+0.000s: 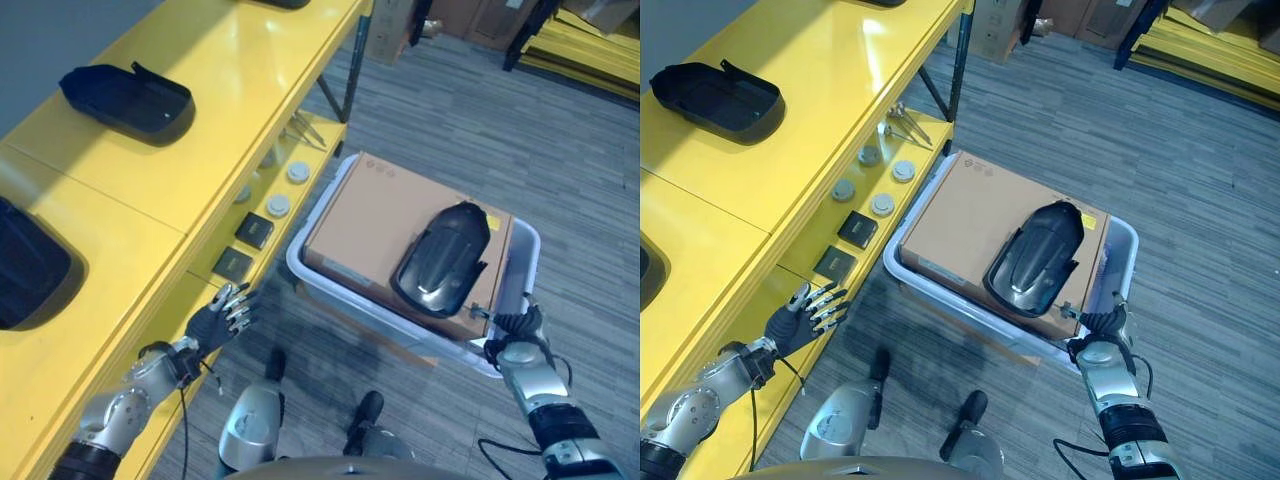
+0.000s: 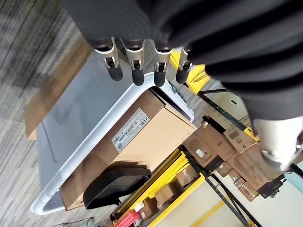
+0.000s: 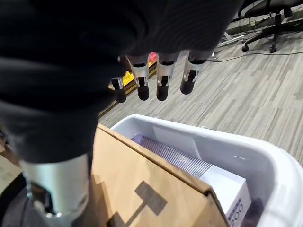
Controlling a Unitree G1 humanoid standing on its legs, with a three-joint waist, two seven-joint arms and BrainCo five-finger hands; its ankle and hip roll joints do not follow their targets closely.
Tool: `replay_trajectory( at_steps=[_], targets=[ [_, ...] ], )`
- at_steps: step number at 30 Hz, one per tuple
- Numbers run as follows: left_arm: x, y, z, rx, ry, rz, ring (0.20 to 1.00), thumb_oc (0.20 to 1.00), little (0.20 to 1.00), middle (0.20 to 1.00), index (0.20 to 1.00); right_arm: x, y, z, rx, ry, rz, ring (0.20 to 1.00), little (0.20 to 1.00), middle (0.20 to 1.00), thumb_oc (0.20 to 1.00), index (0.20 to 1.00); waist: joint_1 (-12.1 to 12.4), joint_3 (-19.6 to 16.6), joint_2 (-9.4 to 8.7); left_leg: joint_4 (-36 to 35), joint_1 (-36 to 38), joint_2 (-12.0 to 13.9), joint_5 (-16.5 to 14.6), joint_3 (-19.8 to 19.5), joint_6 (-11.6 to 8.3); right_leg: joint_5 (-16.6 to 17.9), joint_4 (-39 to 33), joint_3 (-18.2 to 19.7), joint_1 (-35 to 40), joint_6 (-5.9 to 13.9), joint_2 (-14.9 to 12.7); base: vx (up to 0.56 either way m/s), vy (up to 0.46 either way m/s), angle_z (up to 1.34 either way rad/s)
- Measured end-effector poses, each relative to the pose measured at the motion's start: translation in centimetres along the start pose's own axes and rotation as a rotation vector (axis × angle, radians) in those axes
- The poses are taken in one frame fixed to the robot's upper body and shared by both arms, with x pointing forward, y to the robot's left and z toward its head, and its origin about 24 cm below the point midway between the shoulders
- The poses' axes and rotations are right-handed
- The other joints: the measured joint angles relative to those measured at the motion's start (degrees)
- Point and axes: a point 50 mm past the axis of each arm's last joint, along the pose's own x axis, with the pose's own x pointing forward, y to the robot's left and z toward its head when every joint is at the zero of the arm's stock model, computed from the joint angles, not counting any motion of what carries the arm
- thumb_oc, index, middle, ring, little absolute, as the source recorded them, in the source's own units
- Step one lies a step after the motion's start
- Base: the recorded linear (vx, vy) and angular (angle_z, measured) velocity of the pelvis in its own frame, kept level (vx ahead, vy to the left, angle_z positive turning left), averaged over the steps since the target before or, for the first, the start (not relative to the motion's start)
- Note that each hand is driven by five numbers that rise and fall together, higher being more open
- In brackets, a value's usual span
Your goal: Move parts from the plastic box to the shelf.
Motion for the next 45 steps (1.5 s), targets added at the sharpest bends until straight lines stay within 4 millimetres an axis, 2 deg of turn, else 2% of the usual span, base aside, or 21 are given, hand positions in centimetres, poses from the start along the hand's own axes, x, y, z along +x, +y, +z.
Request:
replay_trajectory(
  at_steps=[5,7,9,15,23,28,34,35,36,39,45],
  targets=[
    [0.1,0.2,0.1,0.000,-0.005,0.008,1.000,1.000,1.000,1.000,1.000,0.7,0.1,1.6,0.054,-0.017,-0.019,1.000,1.000,1.000,1.000,1.000,0.49,0.05,-0.07,0.69,-1.59,0.07,0.04,-0.04,0.00,0.26,-0.08,-0.02,-1.19,0.00,0.10,0.00,0.000,0.00],
    [0.3,0.1,0.4,0.007,-0.013,0.000,1.000,1.000,1.000,1.000,1.000,0.6,0.8,2.7,0.063,-0.044,0.001,1.000,1.000,1.000,1.000,1.000,1.23,0.09,-0.11,0.67,-1.64,0.04,0.06,-0.02,0.00,0.56,-0.22,-0.02,-1.24,-0.31,0.10,0.00,0.000,0.00],
    [0.3,0.1,0.4,0.007,-0.015,0.000,1.000,1.000,1.000,1.000,1.000,0.7,1.0,3.0,0.056,-0.049,0.000,1.000,1.000,1.000,1.000,1.000,1.51,0.15,-0.16,0.69,-1.76,0.03,0.05,-0.03,-0.01,0.55,-0.23,-0.08,-1.31,-0.30,0.08,0.00,0.000,0.00],
    [0.5,0.2,0.0,-0.001,-0.012,-0.001,1.000,1.000,1.000,1.000,1.000,0.7,1.9,2.7,0.044,-0.028,0.018,1.000,1.000,1.000,1.000,1.000,1.51,1.28,-0.34,0.79,-2.59,0.03,0.12,-0.10,0.00,0.63,-0.26,-0.18,-2.01,-0.32,0.09,-0.02,0.004,0.00],
    [1.2,-0.2,0.4,0.011,-0.034,-0.025,1.000,1.000,1.000,1.000,1.000,1.2,1.9,1.3,0.021,0.034,-0.001,1.000,1.000,1.000,1.000,1.000,1.62,3.01,-0.27,1.66,-4.90,0.06,0.12,-0.08,0.25,0.88,-0.19,-0.20,-3.96,-0.40,0.10,-0.03,0.011,0.00],
    [1.6,-0.5,1.1,0.025,-0.064,-0.056,1.000,1.000,1.000,1.000,1.000,1.6,1.6,2.2,0.060,0.027,-0.039,1.000,1.000,1.000,1.000,1.000,1.67,5.57,-0.21,1.81,-4.93,0.10,0.22,-0.08,0.41,0.97,0.17,-0.28,-4.06,-0.49,0.09,-0.05,0.010,0.00],
    [1.9,-0.4,1.7,0.036,-0.086,-0.060,1.000,1.000,1.000,1.000,1.000,2.1,1.4,3.0,0.118,0.021,-0.072,1.000,1.000,1.000,1.000,1.000,1.69,6.06,-0.16,3.53,-7.49,0.15,-0.21,-0.08,0.50,1.02,0.64,-0.25,-6.03,-0.53,-0.01,-0.06,0.003,-0.01],
    [2.0,-0.2,1.9,0.037,-0.092,-0.057,1.000,1.000,1.000,1.000,1.000,2.2,1.4,3.3,0.136,0.019,-0.073,0.780,0.780,0.780,0.780,0.780,1.71,6.52,-0.18,3.74,-7.51,0.15,-0.40,-0.09,0.39,1.01,0.81,-0.26,-6.03,-0.53,-0.02,-0.07,-0.003,0.00],
    [2.1,-0.2,2.0,0.039,-0.094,-0.059,1.000,1.000,1.000,1.000,1.000,2.3,1.4,3.4,0.142,0.019,-0.075,0.200,0.200,0.200,0.200,0.200,1.69,6.69,-0.19,3.76,-7.62,0.18,-0.49,-0.13,0.24,1.02,0.81,-0.26,-6.11,-0.53,-0.02,-0.05,-0.002,0.00],
    [2.2,-0.4,2.3,0.037,-0.106,-0.074,1.000,1.000,1.000,1.000,1.000,2.5,1.1,3.8,0.174,0.017,-0.088,0.200,0.200,0.200,0.200,0.200,1.58,6.85,-0.15,3.89,-7.72,0.17,-0.59,-0.19,0.12,0.96,0.87,-0.24,-6.17,-0.45,-0.11,-0.01,-0.001,0.00],
    [2.2,-0.4,2.3,0.039,-0.112,-0.076,1.000,1.000,1.000,1.000,1.000,2.9,-0.1,3.2,0.204,0.052,-0.120,0.200,0.200,0.200,0.200,0.200,1.40,6.82,-0.09,3.82,-7.19,0.29,-0.39,-0.08,0.47,0.98,0.88,-0.24,-5.79,-0.59,-0.08,0.01,-0.019,-0.01]
  ],
)
